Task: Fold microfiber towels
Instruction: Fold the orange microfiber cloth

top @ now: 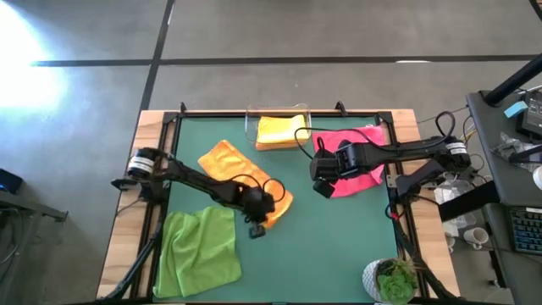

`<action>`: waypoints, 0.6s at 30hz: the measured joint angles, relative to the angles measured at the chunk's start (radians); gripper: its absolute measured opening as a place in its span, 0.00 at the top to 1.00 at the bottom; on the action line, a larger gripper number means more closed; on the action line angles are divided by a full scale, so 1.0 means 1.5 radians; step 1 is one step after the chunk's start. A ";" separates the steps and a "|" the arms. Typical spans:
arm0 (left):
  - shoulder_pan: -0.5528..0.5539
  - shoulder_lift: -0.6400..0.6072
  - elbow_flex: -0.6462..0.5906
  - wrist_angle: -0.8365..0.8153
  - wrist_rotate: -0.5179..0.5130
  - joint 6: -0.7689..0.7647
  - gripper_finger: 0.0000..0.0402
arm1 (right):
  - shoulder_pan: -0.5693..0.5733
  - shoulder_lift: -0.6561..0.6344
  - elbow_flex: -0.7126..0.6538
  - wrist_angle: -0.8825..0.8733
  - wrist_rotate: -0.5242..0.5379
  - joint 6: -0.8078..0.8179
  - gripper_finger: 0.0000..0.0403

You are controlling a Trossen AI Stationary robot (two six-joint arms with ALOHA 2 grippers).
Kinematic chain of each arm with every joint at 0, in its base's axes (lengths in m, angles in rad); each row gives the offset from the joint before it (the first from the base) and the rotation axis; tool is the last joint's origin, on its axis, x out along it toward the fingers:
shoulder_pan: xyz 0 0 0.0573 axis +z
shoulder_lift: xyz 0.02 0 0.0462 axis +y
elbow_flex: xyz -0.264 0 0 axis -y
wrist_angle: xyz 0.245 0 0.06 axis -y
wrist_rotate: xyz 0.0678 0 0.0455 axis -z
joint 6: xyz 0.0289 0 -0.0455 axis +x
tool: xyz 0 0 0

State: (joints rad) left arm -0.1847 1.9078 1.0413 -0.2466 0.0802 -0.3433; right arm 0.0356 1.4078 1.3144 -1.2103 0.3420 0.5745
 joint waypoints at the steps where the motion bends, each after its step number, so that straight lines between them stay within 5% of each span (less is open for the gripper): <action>1: -0.011 -0.005 0.000 -0.019 0.001 0.009 1.00 | -0.003 0.000 0.000 0.001 0.000 -0.003 0.74; 9: -0.073 -0.088 0.003 -0.154 0.008 0.045 1.00 | -0.011 0.000 0.000 0.069 -0.009 -0.110 0.74; 18: -0.129 -0.183 0.014 -0.274 -0.007 0.040 1.00 | -0.011 0.006 0.000 0.206 -0.128 -0.312 0.73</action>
State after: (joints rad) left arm -0.3775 1.6340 1.0622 -0.6571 0.0696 -0.2828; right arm 0.0189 1.4167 1.3144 -0.9019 0.1502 0.1058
